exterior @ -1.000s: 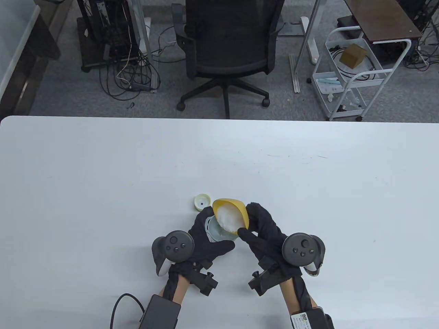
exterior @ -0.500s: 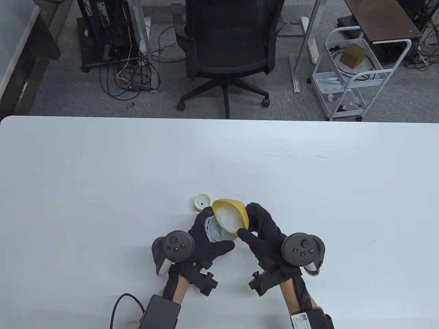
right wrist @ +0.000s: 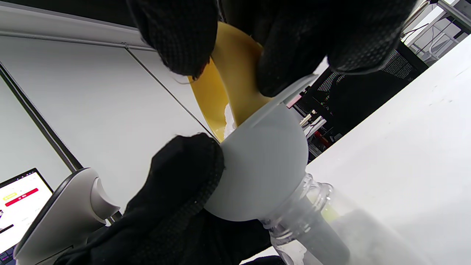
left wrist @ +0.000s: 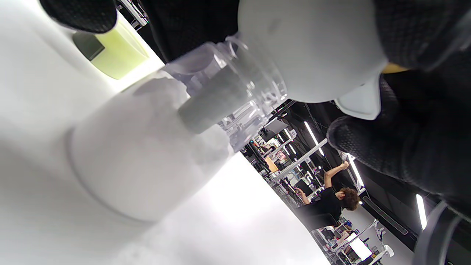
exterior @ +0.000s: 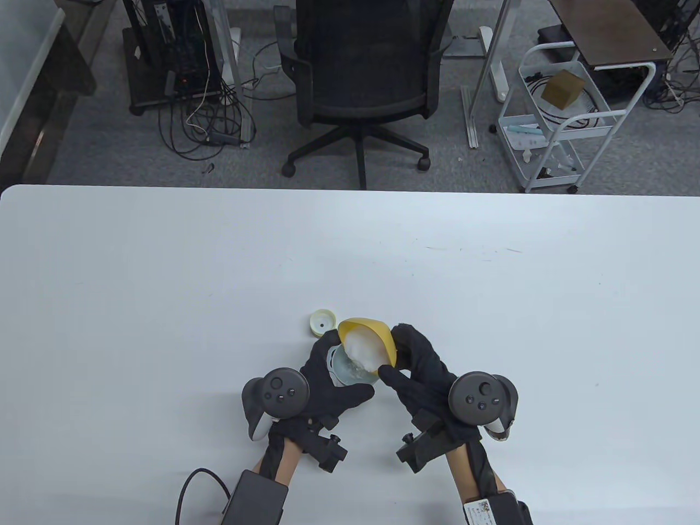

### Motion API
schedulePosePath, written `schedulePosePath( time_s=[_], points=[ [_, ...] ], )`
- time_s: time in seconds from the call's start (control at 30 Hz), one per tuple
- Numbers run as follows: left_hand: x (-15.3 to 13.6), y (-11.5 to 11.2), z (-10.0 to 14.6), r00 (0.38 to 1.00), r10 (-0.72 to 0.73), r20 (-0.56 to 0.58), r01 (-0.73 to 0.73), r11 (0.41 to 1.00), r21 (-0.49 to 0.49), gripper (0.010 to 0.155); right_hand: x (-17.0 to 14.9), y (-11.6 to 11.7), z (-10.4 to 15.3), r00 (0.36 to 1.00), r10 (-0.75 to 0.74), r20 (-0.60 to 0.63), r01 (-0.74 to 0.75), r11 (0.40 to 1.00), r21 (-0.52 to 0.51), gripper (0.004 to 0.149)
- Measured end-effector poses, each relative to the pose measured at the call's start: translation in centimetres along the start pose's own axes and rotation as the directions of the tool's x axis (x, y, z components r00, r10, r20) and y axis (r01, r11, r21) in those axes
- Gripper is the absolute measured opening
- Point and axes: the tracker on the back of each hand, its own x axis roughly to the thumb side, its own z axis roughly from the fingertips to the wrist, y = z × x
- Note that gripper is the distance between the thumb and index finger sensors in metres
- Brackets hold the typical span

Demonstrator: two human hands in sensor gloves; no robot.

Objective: Unscrew the press dispenser and pour salt into it

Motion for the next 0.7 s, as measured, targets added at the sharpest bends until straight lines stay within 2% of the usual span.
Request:
schedulePosePath(
  time_s=[0.7],
  points=[
    [0.0, 0.0, 0.0, 1.0, 0.0, 0.0, 0.0, 1.0, 0.0, 0.124, -0.01, 0.06, 0.01, 1.0, 0.004, 0.002, -0.004, 1.0, 0.003, 0.075]
  ],
)
